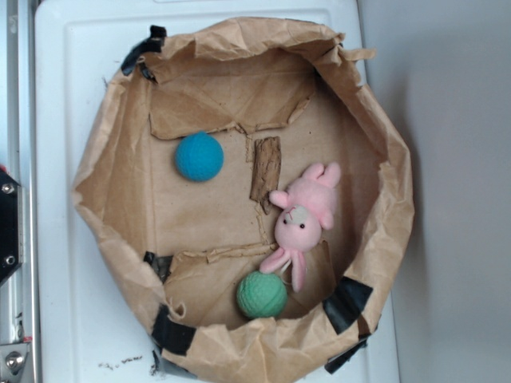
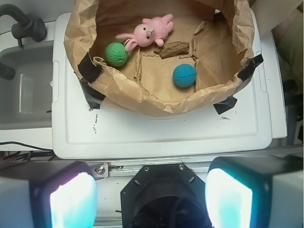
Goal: Grab the wood chip.
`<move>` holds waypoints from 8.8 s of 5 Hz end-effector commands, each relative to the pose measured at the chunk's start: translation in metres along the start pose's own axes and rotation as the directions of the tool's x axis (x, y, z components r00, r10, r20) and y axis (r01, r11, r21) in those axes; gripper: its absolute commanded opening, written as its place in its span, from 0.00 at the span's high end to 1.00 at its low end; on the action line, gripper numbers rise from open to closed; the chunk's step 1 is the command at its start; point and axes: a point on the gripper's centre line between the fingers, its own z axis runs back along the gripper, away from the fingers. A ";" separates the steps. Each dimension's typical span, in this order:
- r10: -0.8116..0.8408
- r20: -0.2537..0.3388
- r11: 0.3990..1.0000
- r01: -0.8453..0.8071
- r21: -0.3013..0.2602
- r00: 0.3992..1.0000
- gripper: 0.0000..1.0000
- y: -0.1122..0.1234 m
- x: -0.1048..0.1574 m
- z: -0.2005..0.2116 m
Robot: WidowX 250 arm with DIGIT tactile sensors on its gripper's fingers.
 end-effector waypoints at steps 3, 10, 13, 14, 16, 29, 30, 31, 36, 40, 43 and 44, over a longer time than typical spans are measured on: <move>0.178 -0.023 0.984 -0.178 -0.014 0.984 0.00 0.014 0.070 -0.018; 0.654 -0.069 0.753 -0.657 -0.035 0.754 0.00 0.073 0.152 -0.087; 0.712 0.007 0.702 -0.712 -0.007 0.702 0.00 0.071 0.185 -0.134; 0.711 0.015 0.703 -0.711 0.012 0.703 0.00 0.068 0.174 -0.142; 0.711 0.044 0.701 -0.713 0.032 0.702 0.00 0.058 0.138 -0.146; 0.850 0.049 0.518 -0.849 0.102 0.524 0.00 0.020 0.098 -0.163; 0.873 0.061 0.478 -0.874 0.087 0.484 0.00 0.023 0.103 -0.162; 0.888 0.078 0.450 -0.891 0.056 0.453 0.00 0.025 0.108 -0.161; 0.935 0.106 0.345 -0.937 -0.054 0.339 0.00 0.085 0.196 -0.173; 0.899 0.083 0.434 -0.901 -0.017 0.431 0.00 0.078 0.177 -0.183; 0.885 0.082 0.461 -0.887 -0.029 0.458 0.00 0.069 0.168 -0.184; 0.884 0.086 0.462 -0.886 -0.026 0.459 0.00 0.066 0.168 -0.186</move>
